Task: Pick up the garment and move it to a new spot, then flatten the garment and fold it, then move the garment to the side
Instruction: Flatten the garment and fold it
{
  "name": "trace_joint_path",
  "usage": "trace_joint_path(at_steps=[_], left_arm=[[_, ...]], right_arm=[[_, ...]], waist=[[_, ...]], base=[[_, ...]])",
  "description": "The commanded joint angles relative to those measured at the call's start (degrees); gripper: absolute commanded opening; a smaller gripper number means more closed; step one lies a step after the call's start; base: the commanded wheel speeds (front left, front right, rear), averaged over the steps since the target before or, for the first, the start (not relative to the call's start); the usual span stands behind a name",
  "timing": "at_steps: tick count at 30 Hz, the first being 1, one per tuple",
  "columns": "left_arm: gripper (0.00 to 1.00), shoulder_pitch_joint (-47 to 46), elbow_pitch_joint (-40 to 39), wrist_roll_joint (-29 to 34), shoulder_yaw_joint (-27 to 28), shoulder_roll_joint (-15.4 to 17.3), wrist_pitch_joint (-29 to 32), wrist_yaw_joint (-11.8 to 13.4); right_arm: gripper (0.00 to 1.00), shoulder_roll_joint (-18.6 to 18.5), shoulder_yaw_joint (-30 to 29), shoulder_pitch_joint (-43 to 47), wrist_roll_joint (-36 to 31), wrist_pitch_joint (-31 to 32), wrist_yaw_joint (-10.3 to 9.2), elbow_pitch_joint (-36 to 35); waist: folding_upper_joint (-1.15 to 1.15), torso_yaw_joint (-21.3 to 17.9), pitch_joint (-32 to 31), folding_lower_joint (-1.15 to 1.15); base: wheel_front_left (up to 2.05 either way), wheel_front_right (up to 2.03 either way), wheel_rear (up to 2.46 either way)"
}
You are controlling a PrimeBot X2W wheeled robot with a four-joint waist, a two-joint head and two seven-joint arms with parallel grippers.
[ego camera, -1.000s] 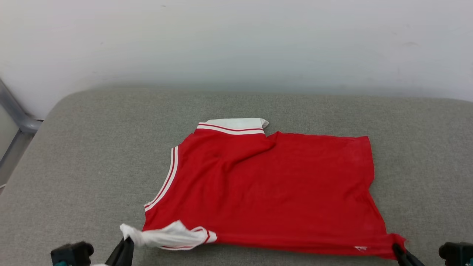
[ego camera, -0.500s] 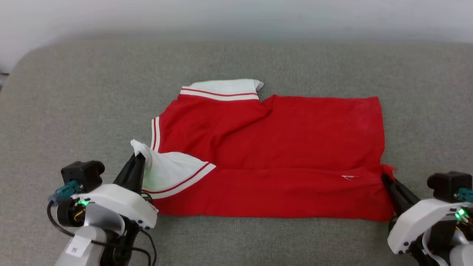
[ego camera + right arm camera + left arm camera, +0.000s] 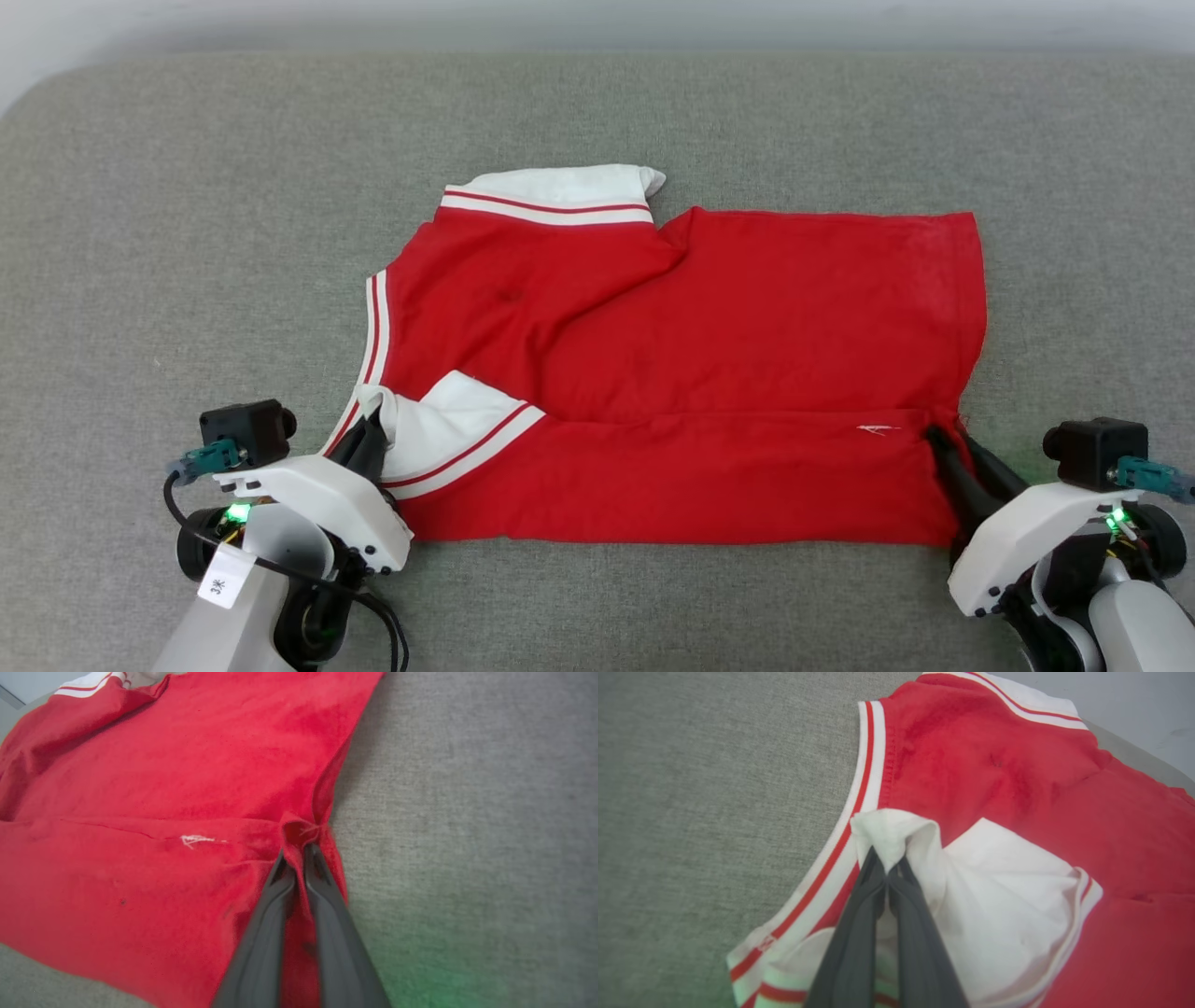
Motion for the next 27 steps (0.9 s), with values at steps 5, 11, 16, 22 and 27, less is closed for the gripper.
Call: trace_joint_path(at_steps=[5, 11, 16, 22, 27], left_arm=[[1.0, 0.48, 1.2, 0.01, 1.69, 0.63, -2.8, 1.73], [1.0, 3.14, -0.87, -0.71, 2.82, 3.38, 0.44, 3.81], [1.0, 4.76, -5.46, -3.61, 2.81, 7.87, 11.02, 3.74], [1.0, 6.91, -12.88, -8.45, 2.75, 13.36, 27.13, 6.27], [1.0, 8.73, -15.52, -11.32, 2.8, 15.58, 34.99, 8.65]], right_arm=[[1.0, 0.93, -0.63, 0.67, 0.06, -12.45, -0.04, -0.33], [1.0, 3.55, -2.06, 4.18, -2.04, -14.74, -0.04, -2.65], [1.0, 5.65, -2.7, 7.46, -3.11, -12.49, -0.04, -5.49], [1.0, 7.43, -2.53, 10.31, -3.9, -10.56, -0.04, -8.16], [1.0, 8.05, -2.21, 10.26, -3.68, -10.04, -0.04, -9.31]], waist=[[0.0, -0.13, -4.88, -0.01], [0.0, -1.12, -9.41, -0.01], [0.0, -1.79, -11.28, -0.01], [0.0, -3.0, -11.69, -0.01], [0.0, -4.18, -10.7, -0.01]], base=[[0.0, 0.0, 0.0], [0.0, 0.0, 0.0], [0.0, 0.0, 0.0], [0.0, 0.0, 0.0], [0.0, 0.0, 0.0]])
